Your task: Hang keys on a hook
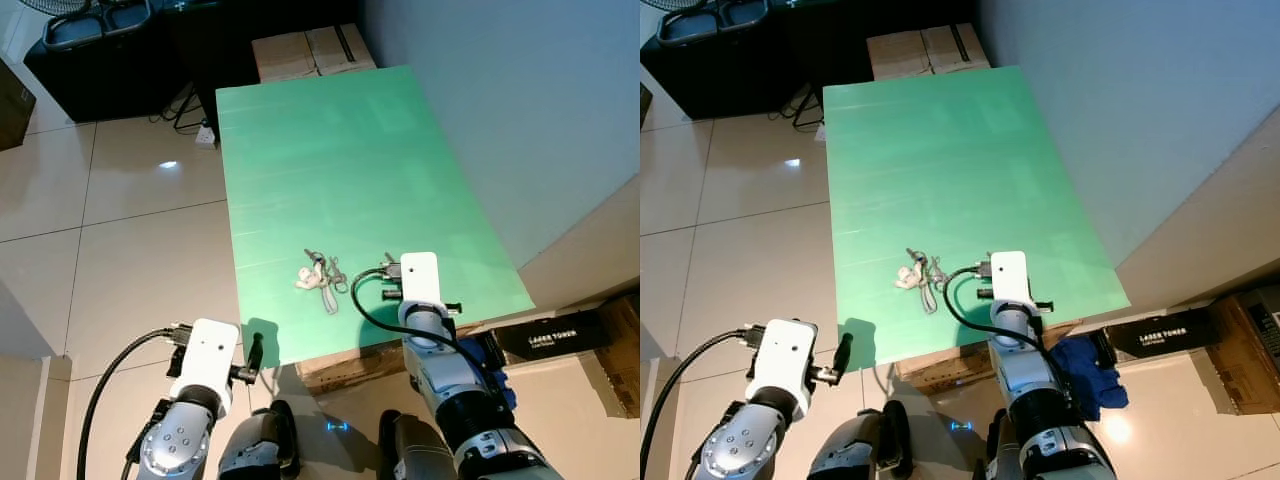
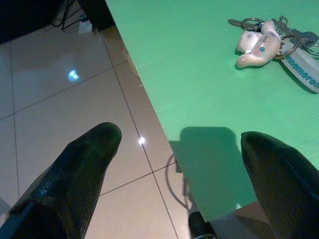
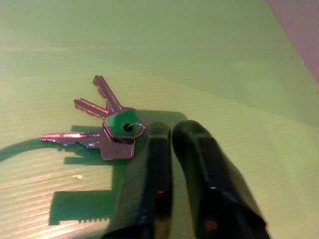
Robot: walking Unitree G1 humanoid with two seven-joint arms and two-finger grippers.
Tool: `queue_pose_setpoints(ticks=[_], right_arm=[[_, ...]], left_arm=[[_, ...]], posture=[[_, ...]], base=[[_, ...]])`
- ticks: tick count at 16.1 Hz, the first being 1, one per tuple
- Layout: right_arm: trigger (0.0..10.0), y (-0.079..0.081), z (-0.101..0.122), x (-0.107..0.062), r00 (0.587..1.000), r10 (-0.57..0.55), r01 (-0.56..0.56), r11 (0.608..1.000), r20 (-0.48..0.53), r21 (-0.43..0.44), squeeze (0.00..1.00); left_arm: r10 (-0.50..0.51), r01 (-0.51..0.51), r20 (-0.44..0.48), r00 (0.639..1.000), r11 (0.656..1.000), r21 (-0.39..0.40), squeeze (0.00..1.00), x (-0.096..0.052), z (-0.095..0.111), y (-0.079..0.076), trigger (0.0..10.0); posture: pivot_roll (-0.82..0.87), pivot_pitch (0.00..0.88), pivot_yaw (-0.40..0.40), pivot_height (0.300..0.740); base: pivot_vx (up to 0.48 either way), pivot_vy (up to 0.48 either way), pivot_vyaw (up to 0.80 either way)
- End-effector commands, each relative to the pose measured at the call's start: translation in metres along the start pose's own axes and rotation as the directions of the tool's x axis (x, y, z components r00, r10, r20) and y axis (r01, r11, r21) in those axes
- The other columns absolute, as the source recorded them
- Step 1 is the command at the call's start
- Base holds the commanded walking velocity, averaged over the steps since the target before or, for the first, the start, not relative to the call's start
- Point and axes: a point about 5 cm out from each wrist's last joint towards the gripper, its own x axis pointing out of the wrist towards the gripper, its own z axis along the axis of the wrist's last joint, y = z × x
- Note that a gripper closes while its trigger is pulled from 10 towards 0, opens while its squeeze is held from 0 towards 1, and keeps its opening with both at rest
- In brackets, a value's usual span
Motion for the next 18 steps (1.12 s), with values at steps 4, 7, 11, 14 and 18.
queue_pose_setpoints(ticks=[4,7,11,14,18], right_arm=[[0.0,0.007,0.015,-0.004,0.998,0.021,-0.020,1.000,0.060,-0.009,0.00],[0.0,0.005,0.034,-0.001,0.994,0.014,-0.015,1.000,0.109,0.010,0.00],[10.0,0.002,0.023,0.003,0.999,0.007,-0.007,1.000,0.045,0.010,1.00],[10.0,0.002,0.011,0.004,1.000,0.012,-0.012,1.000,0.002,0.001,1.00],[10.0,0.001,0.012,0.007,1.000,0.004,-0.004,1.000,0.005,0.003,1.00]], left_arm=[[-0.001,0.001,-0.028,1.000,1.000,0.004,0.00,0.000,-0.006,0.001,10.0],[-0.003,0.003,-0.021,1.000,1.000,0.004,0.00,0.002,-0.005,0.000,10.0],[-0.006,0.006,-0.017,1.000,1.000,0.004,0.00,0.003,-0.005,0.000,10.0],[-0.006,0.006,-0.015,1.000,1.000,0.007,0.00,0.002,-0.005,0.001,10.0],[-0.009,0.010,-0.015,1.000,1.000,0.015,0.00,0.001,-0.005,0.003,10.0]], posture=[[-0.03,0.257,0.053,0.740],[-0.03,0.244,0.052,0.740],[-0.03,0.236,0.052,0.740],[-0.02,0.233,0.061,0.740],[-0.01,0.233,0.072,0.740]], base=[[0.000,0.000,0.00],[0.000,0.000,0.00],[0.000,0.000,0.00],[0.000,0.000,0.00],[0.000,0.000,0.00]])
